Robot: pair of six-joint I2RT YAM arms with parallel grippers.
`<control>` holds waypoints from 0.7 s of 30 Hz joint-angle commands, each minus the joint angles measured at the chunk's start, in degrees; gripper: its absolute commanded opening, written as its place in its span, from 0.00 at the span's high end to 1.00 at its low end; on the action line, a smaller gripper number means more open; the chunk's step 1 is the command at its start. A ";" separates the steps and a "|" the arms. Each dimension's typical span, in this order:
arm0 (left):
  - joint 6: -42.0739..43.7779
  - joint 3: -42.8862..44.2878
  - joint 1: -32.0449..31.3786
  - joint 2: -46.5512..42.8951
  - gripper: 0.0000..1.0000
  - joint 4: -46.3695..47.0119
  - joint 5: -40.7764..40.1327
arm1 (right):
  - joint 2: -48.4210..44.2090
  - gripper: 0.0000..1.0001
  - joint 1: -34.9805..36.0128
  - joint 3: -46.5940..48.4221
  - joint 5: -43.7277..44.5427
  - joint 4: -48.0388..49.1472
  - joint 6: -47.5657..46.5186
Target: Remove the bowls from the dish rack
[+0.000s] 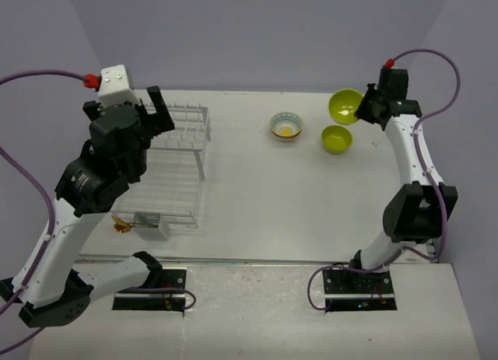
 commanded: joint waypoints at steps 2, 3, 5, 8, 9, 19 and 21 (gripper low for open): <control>0.88 -3.38 6.37 0.71 0.00 -1.74 -13.59 | 8.29 1.00 -4.56 4.73 -3.85 -2.66 3.11; 0.97 -3.56 8.39 1.50 0.00 -1.73 -10.98 | 9.18 1.00 -5.00 5.43 -2.81 -2.58 2.93; 2.10 -3.65 14.54 2.12 0.00 -0.43 -3.36 | 11.81 1.00 -5.36 5.79 -1.74 -1.43 2.85; 2.29 -2.86 15.70 3.09 0.00 -0.24 4.91 | 16.55 1.00 -6.32 8.25 -2.79 -1.96 3.02; 2.29 -2.86 15.70 3.00 0.00 -0.07 7.04 | 17.53 1.00 -6.67 8.51 -3.06 -2.13 3.02; 2.73 -4.09 15.70 1.59 0.00 -0.94 15.40 | 23.42 0.93 -6.76 7.46 -9.74 -0.82 1.62; 2.47 -4.00 15.70 1.51 0.00 -1.12 18.75 | 23.60 0.93 -6.76 7.11 -9.91 -0.82 1.35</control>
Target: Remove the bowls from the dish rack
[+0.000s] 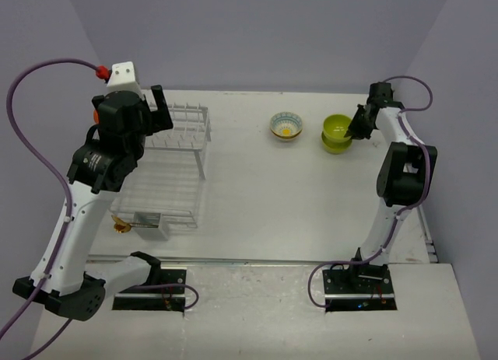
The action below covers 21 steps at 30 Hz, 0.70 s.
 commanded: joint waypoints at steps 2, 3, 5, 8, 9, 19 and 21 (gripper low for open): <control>0.91 0.00 0.40 -1.21 0.00 -0.03 7.29 | -0.25 0.92 -0.01 1.19 -3.14 2.11 -0.46; 0.91 0.09 0.40 -1.29 0.00 0.06 7.37 | -0.07 0.92 -0.10 1.10 -3.05 2.03 -0.46; 0.91 0.18 0.40 -1.56 0.00 -0.03 7.29 | -0.07 0.91 -0.10 1.10 -2.88 2.03 -0.64; 1.00 -0.26 0.40 -2.17 0.00 -0.03 7.20 | 0.19 0.91 -0.10 0.92 -2.79 2.03 -1.25; 1.09 -0.35 0.40 -2.17 0.00 -0.11 7.03 | 0.28 0.91 -0.10 0.92 -3.05 2.03 -1.43; 1.26 -1.41 0.40 -2.88 0.00 -0.73 5.53 | 1.77 0.90 -0.45 1.01 -2.87 2.03 -1.52; 0.83 -1.41 0.40 -2.26 0.00 -1.78 4.39 | 1.78 0.89 -0.62 1.01 -3.31 2.03 -1.52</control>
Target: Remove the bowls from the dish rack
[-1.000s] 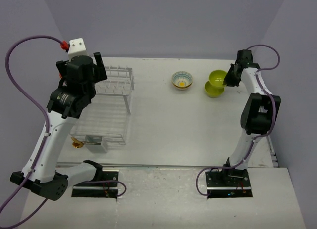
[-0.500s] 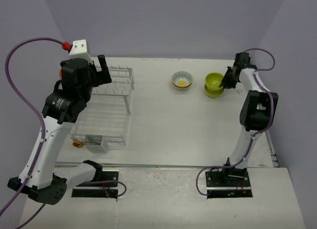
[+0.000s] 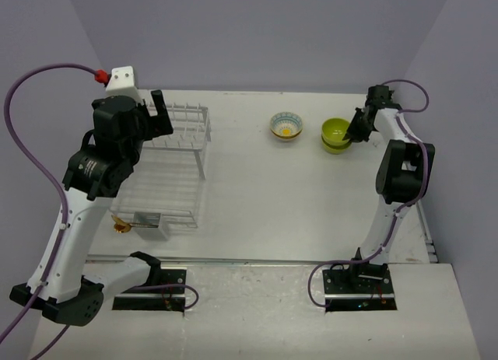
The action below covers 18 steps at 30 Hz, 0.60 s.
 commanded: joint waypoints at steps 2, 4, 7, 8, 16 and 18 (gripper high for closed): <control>0.69 -0.77 0.40 0.58 0.00 -1.04 -2.79 | -0.28 0.87 -0.67 1.05 -1.92 1.63 -0.45; 0.87 -0.95 0.40 0.40 0.00 -1.04 -3.23 | -0.28 0.82 -0.67 1.14 -2.18 1.63 -0.45; 0.87 -0.60 0.40 -0.03 0.00 -0.78 -3.05 | -0.98 0.68 -0.67 1.05 -3.49 1.81 -0.80; 0.95 -0.69 0.40 -0.21 0.00 -0.60 -2.97 | -1.24 0.65 -0.67 0.97 -3.93 2.07 -0.89; 1.48 -2.00 0.40 0.93 0.00 0.19 -3.93 | -3.97 0.53 -0.58 -0.26 -3.15 2.51 -1.24; 1.40 -2.71 0.40 0.93 0.00 0.71 -4.72 | -5.98 0.53 -0.67 -1.05 -1.05 2.51 -1.24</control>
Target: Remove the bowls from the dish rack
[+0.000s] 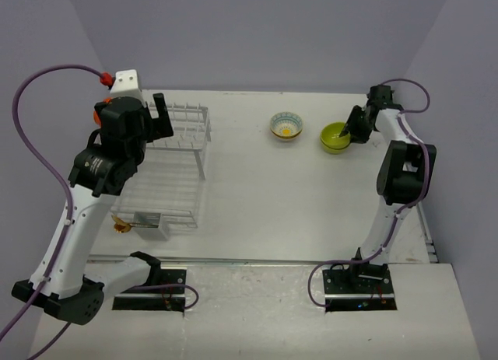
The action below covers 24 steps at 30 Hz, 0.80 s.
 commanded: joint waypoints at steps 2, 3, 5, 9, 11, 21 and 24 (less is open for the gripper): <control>1.15 -1.18 0.40 0.39 0.00 1.72 -2.47 | -7.06 0.53 -0.19 -1.17 2.75 1.64 -0.69; 1.07 -1.09 0.40 0.65 0.00 1.72 -3.09 | -8.03 0.53 -0.19 -1.78 3.27 1.81 -0.78; 0.98 -0.57 0.40 0.91 0.00 1.64 -3.70 | -8.56 0.53 -0.19 -2.05 3.80 1.90 -0.69; 1.06 1.37 0.40 2.14 0.00 1.02 -5.81 | -9.97 0.53 -0.19 -3.19 6.00 1.90 -0.87; 1.15 1.89 0.40 2.32 0.00 0.93 -6.17 | -10.23 0.53 -0.19 -3.19 6.01 1.99 -0.87; 0.36 2.25 0.40 2.94 0.00 0.85 -5.73 | -4.96 0.98 -0.19 -4.33 4.86 3.84 -0.17; 0.45 2.34 0.40 2.94 0.00 0.76 -5.73 | -4.87 0.99 -0.10 -5.21 4.42 4.45 0.27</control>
